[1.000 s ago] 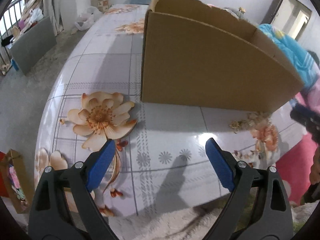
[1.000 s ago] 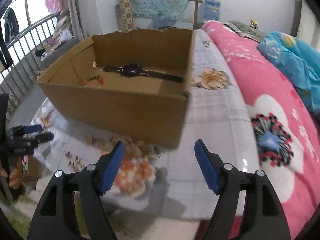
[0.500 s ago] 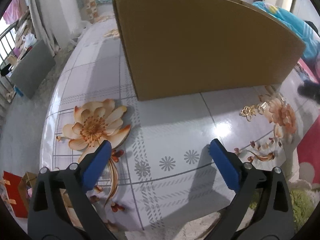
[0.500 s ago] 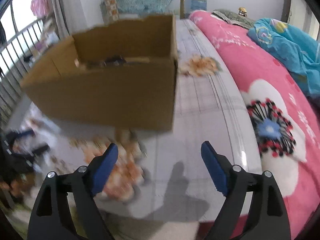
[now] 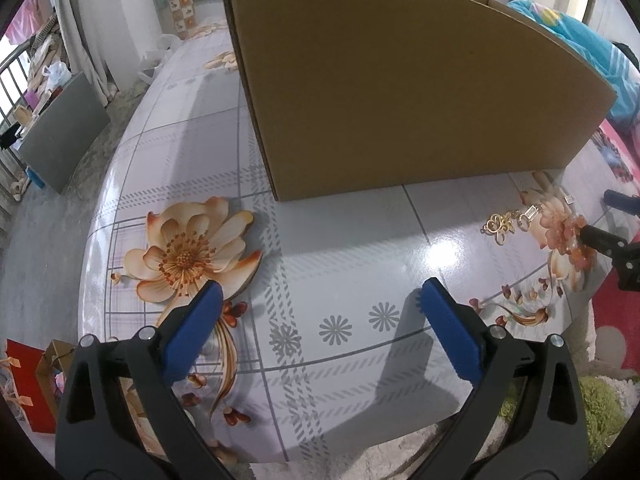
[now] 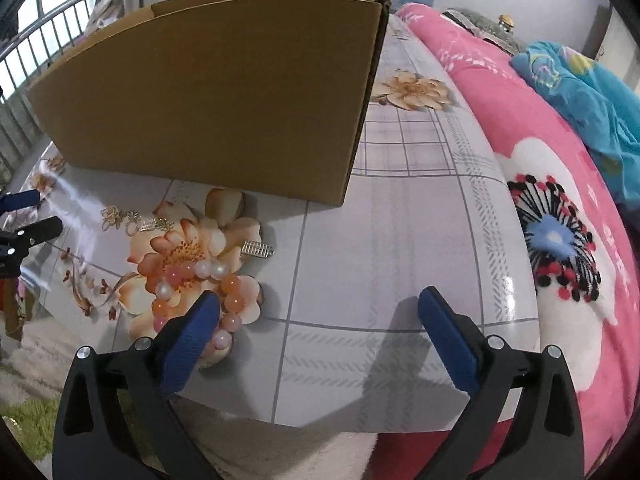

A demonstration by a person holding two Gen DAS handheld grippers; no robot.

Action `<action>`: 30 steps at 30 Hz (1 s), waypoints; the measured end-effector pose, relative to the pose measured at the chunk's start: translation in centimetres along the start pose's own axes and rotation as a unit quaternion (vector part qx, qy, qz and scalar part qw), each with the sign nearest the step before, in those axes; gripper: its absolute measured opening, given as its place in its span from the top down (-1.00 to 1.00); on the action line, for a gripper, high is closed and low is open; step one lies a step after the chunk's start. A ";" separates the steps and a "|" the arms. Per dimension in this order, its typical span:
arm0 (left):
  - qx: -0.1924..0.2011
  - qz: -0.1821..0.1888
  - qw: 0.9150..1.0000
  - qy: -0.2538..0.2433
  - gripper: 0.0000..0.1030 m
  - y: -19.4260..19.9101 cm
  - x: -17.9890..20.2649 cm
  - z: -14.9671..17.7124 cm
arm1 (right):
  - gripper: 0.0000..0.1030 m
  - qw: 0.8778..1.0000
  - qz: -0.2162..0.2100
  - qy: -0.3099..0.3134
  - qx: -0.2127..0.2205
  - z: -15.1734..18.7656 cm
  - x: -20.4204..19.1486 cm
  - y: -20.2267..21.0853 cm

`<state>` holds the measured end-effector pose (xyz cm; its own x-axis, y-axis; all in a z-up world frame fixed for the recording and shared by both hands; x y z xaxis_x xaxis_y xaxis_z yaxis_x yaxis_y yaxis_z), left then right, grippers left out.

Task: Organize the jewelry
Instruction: 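Grasp the gold charm chain with the left gripper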

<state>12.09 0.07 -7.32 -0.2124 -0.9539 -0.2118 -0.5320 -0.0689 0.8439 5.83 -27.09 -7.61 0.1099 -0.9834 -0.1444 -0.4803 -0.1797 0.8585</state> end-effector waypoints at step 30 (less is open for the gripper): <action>0.069 0.094 0.988 -0.098 0.15 2.1 7.6 -3.0 | -0.18 0.985 -0.155 -0.021 0.068 -1.8 -3.5 1.3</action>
Point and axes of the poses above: each gripper's, at about its wrist camera, not at the fingertips, and y roughly against the way its jaws point, x to its right, z to its underside, the point moved 3 cm from there along -y, roughly the way its jaws point, and after that the axes turned 15 degrees about -z, right-handed, at the moved point
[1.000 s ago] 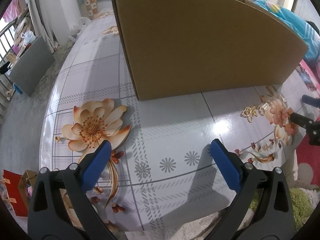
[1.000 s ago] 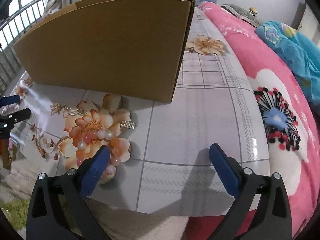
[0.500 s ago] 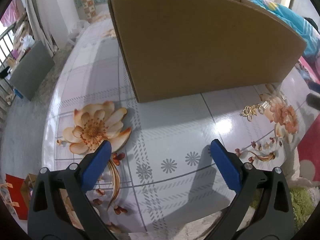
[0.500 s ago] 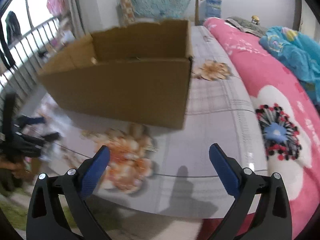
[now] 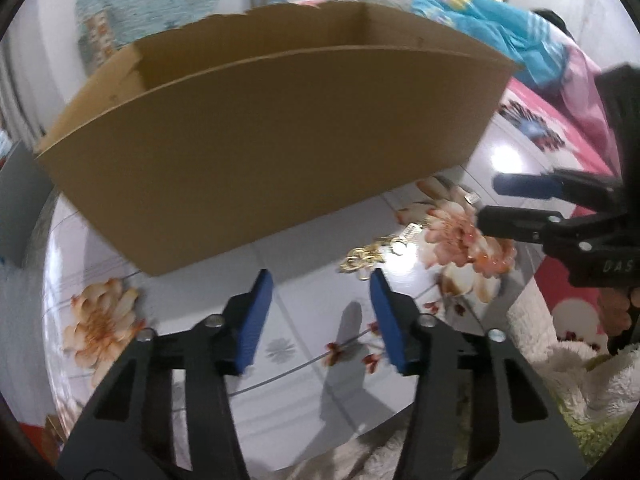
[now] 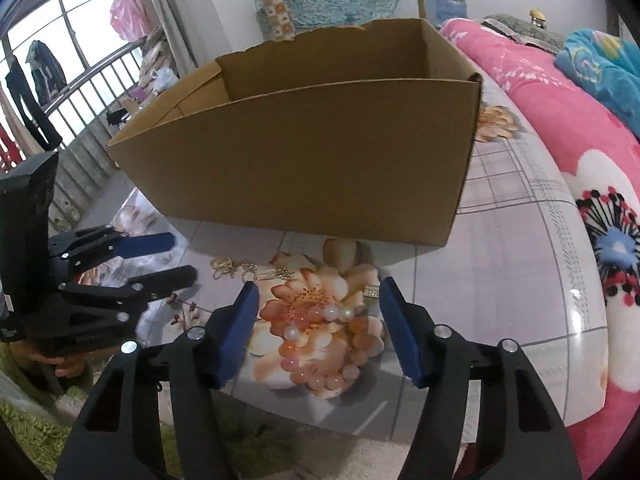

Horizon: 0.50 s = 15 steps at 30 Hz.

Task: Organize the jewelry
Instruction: 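Grasp the gold charm chain with the left gripper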

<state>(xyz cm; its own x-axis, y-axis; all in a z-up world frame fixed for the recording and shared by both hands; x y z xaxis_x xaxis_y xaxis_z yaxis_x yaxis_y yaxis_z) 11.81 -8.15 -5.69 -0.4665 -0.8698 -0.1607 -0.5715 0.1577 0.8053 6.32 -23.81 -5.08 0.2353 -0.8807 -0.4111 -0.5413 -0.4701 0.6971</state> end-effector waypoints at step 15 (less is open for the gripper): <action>-0.011 0.009 0.998 -0.058 0.52 -1.2 2.9 -0.6 | -0.15 1.000 -0.018 -0.019 0.003 -0.2 1.0 -0.7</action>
Point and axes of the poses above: each gripper's, at about its wrist camera, not at the fingertips, and y roughly against the way its jaws point, x to its right, z to its underside, the point moved 3 cm from there along -y, roughly the way its jaws point, and after that the axes turned 15 degrees about -z, right-handed, at the moved point
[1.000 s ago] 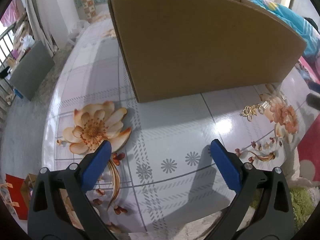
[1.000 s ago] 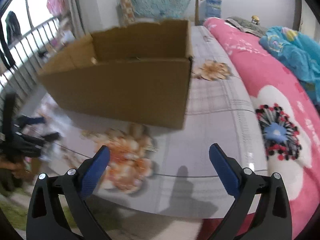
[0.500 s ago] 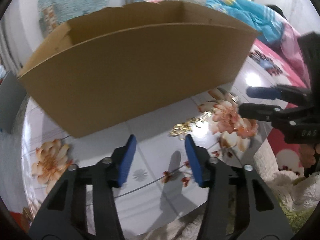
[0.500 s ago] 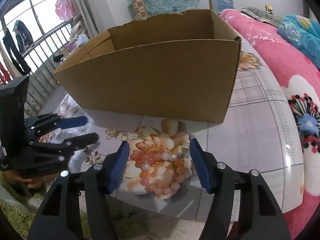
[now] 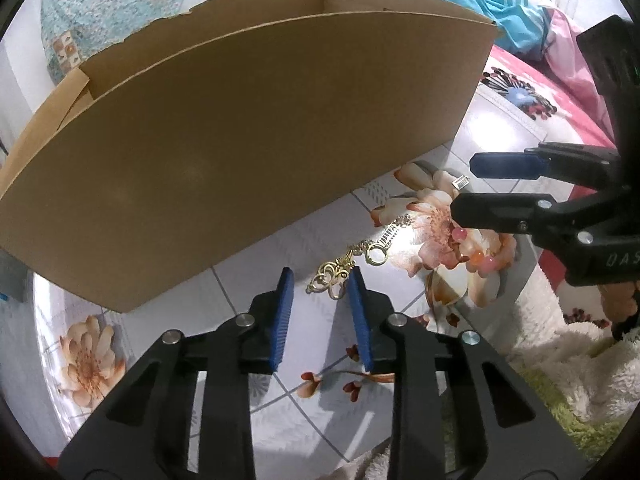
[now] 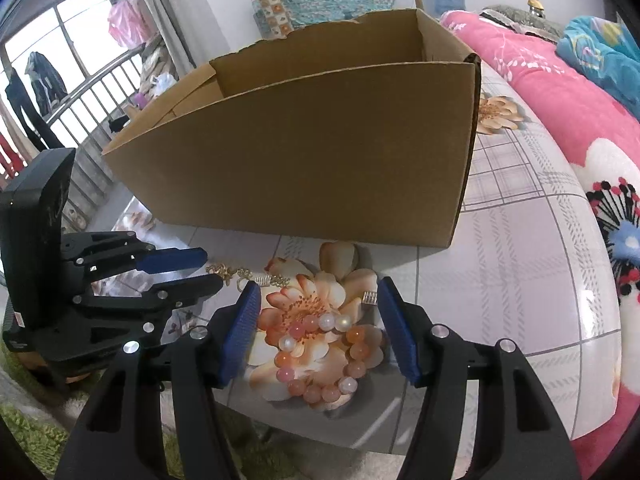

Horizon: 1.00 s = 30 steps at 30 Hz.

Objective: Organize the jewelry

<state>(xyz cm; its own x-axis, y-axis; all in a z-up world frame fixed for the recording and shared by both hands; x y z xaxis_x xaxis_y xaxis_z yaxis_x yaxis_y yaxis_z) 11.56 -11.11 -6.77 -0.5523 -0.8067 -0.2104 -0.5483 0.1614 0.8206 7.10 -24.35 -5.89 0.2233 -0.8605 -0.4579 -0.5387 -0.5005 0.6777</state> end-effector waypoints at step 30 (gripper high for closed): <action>0.011 -0.020 0.999 0.032 0.68 2.1 -2.5 0.9 | 0.19 0.999 0.041 0.003 0.005 0.1 0.5 1.1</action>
Point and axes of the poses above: each gripper's, at about its wrist camera, not at the fingertips, and y roughly against the way its jaws point, x to its right, z to its underside, the point moved 3 cm from there along -y, roughly the way its jaws point, and after that the axes turned 15 degrees about -z, right-handed, at the moved point
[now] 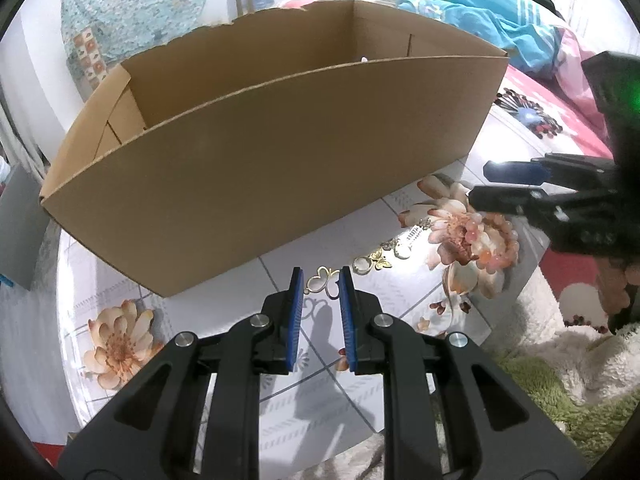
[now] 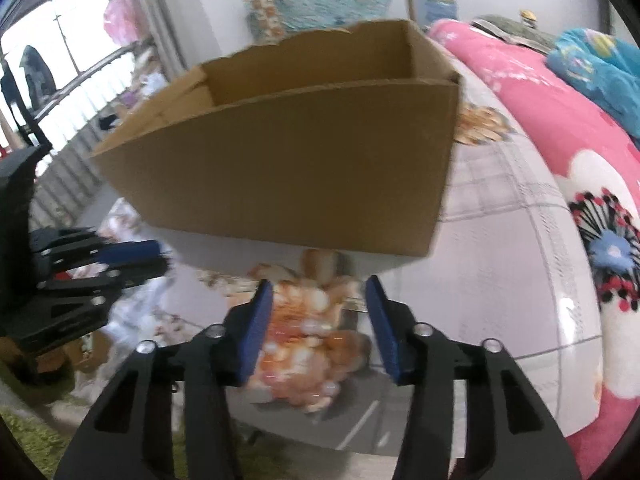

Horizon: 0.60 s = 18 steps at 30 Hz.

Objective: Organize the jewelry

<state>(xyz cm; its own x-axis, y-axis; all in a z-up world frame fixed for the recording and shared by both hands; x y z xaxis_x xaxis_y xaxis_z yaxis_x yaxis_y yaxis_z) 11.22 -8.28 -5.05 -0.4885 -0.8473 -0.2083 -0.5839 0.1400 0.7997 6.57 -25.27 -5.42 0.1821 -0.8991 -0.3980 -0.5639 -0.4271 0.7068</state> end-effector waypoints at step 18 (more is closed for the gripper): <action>-0.005 0.010 1.000 -0.002 0.68 -0.6 -0.2 -0.1 | 0.70 0.995 0.084 0.019 -0.053 -0.2 0.0 -1.9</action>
<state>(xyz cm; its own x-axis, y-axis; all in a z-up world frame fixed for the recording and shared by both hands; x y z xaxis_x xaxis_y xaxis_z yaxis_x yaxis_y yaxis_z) 11.67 -8.24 -5.42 -0.5023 -0.8424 -0.1953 -0.5674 0.1506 0.8095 7.80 -24.46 -6.65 0.1245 -0.9608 -0.2478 -0.5008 -0.2765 0.8202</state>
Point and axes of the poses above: each gripper's, at about its wrist camera, not at the fingertips, and y roughly against the way its jaws point, x to its right, z to its underside, the point moved 3 cm from there along -y, roughly the way its jaws point, and after that the axes turned 15 degrees about -z, right-handed, at the moved point
